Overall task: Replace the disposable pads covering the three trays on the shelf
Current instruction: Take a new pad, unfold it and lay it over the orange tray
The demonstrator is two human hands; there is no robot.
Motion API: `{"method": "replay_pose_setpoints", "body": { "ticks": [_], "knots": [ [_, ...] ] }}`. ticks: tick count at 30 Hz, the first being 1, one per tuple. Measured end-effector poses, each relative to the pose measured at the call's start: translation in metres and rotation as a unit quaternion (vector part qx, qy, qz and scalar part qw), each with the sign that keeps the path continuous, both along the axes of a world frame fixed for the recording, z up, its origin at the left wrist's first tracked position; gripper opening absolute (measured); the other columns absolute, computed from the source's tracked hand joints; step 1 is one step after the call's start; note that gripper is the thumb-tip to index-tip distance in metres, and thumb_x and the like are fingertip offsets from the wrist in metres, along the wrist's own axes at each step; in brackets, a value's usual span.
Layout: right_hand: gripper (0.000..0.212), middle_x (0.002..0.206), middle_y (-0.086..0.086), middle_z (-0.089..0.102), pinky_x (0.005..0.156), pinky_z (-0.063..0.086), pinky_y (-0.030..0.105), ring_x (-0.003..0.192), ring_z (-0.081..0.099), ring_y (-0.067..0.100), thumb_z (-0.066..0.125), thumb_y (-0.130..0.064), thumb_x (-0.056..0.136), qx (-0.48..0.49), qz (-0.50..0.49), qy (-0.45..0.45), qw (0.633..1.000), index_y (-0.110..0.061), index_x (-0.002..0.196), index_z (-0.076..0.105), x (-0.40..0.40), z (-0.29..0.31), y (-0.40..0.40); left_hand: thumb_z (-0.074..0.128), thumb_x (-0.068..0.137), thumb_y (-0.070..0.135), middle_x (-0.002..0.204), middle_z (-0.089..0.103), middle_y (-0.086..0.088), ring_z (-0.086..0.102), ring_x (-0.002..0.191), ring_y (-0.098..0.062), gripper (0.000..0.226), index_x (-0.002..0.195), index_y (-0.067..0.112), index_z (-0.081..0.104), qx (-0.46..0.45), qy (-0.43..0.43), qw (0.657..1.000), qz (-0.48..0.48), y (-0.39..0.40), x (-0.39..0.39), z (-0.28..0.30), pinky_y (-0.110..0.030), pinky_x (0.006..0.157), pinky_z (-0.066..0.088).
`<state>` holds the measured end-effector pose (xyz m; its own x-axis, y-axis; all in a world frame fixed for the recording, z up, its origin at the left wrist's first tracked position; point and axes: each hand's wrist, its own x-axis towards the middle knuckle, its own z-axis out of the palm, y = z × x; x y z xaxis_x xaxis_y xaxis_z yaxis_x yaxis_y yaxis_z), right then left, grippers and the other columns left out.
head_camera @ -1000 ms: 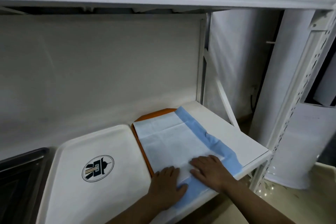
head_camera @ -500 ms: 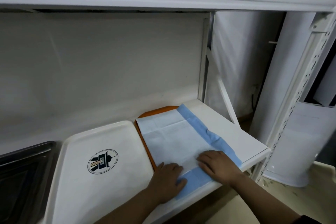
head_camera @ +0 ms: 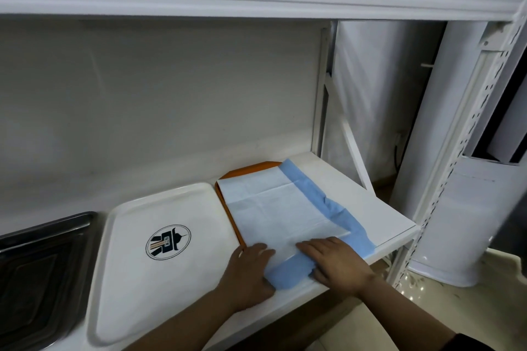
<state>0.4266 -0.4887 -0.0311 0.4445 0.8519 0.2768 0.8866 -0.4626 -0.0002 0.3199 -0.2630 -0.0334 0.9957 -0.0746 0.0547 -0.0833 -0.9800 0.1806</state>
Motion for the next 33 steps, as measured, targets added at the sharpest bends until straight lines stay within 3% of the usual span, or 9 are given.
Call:
{"method": "replay_pose_setpoints", "body": {
  "ticks": [3,7,10,12,15,19,22,25,33],
  "knots": [
    [0.069,0.123,-0.006,0.064,0.092,0.048,0.029,0.108,0.064,0.012,0.05,-0.065,0.075,-0.013,-0.015,-0.001,1.0,-0.027,0.132,0.05,-0.005,0.002,0.001,0.059,0.061,0.05,0.091,0.061,0.003,0.065,0.074,-0.013,0.048,0.103,0.028,0.07,-0.003,-0.067,0.997,0.028,-0.002,0.001,0.005,-0.022,0.062,0.041],
    [0.072,0.122,-0.006,0.064,0.092,0.047,0.027,0.107,0.064,0.011,0.054,-0.065,0.073,-0.008,-0.019,-0.034,0.999,-0.025,0.133,0.05,-0.01,-0.003,0.008,0.046,0.095,0.044,0.113,0.066,0.008,0.063,0.098,-0.009,0.034,0.124,0.032,0.057,-0.018,-0.047,0.998,0.047,-0.004,-0.002,0.013,-0.019,0.075,0.037],
    [0.055,0.103,-0.004,0.072,0.077,0.055,0.024,0.087,0.07,0.012,0.082,-0.042,0.062,0.042,0.001,-0.069,0.997,-0.022,0.111,0.067,-0.008,-0.004,0.015,0.045,0.097,0.037,0.093,0.072,0.006,0.063,0.069,-0.003,0.03,0.122,0.027,0.059,-0.19,0.013,0.977,0.097,-0.012,-0.004,0.018,-0.015,0.07,0.046],
    [0.048,0.091,-0.005,0.074,0.068,0.056,0.023,0.076,0.071,0.011,0.092,-0.033,0.05,0.065,-0.007,-0.101,0.993,-0.022,0.094,0.074,-0.007,-0.004,0.018,0.045,0.097,0.032,0.093,0.07,0.001,0.065,0.063,-0.008,0.031,0.124,0.021,0.058,-0.375,0.078,0.908,0.171,-0.016,-0.003,0.027,-0.019,0.065,0.051],
    [0.047,0.088,-0.005,0.074,0.066,0.057,0.022,0.074,0.071,0.01,0.094,-0.026,0.047,0.091,-0.017,-0.132,0.987,-0.021,0.09,0.076,-0.006,-0.004,0.018,0.038,0.099,0.038,0.099,0.067,-0.015,0.069,0.073,-0.022,0.034,0.115,0.015,0.059,-0.622,0.159,0.711,0.288,-0.02,0.0,0.043,-0.025,0.061,0.051],
    [0.049,0.092,-0.004,0.074,0.069,0.057,0.022,0.078,0.071,0.01,0.093,-0.026,0.052,0.092,-0.009,-0.137,0.986,-0.02,0.097,0.075,-0.005,-0.006,0.018,0.056,0.094,0.014,0.093,0.064,-0.015,0.061,0.08,-0.024,0.018,0.108,0.003,0.059,-0.769,0.158,0.529,0.323,-0.028,0.004,0.053,-0.031,0.066,0.053],
    [0.048,0.097,-0.003,0.074,0.071,0.056,0.023,0.082,0.071,0.011,0.09,-0.028,0.058,0.072,0.004,-0.138,0.988,-0.021,0.103,0.073,-0.002,-0.01,0.014,0.051,0.094,-0.002,0.113,0.061,-0.022,0.061,0.088,-0.027,0.024,0.117,-0.004,0.058,-0.766,0.142,0.545,0.31,-0.035,0.01,0.051,-0.032,0.076,0.051],
    [0.053,0.095,-0.002,0.074,0.068,0.057,0.025,0.081,0.071,0.014,0.092,-0.026,0.052,0.063,-0.038,-0.138,0.988,-0.02,0.101,0.073,0.008,-0.014,0.001,0.048,0.091,-0.011,0.094,0.062,-0.019,0.061,0.082,-0.029,0.034,0.124,-0.007,0.055,-0.761,0.14,0.549,0.316,-0.034,0.012,0.046,-0.03,0.061,0.056],
    [0.036,0.068,0.005,0.068,0.054,0.054,0.034,0.062,0.066,0.027,0.091,-0.009,0.044,0.022,-0.302,-0.077,0.95,-0.016,0.072,0.071,0.053,-0.007,-0.045,0.052,0.088,-0.011,0.113,0.062,-0.022,0.063,0.088,-0.029,0.029,0.109,0.003,0.065,-0.749,0.143,0.556,0.329,-0.028,0.009,0.034,-0.029,0.059,0.056]
  ]
}}
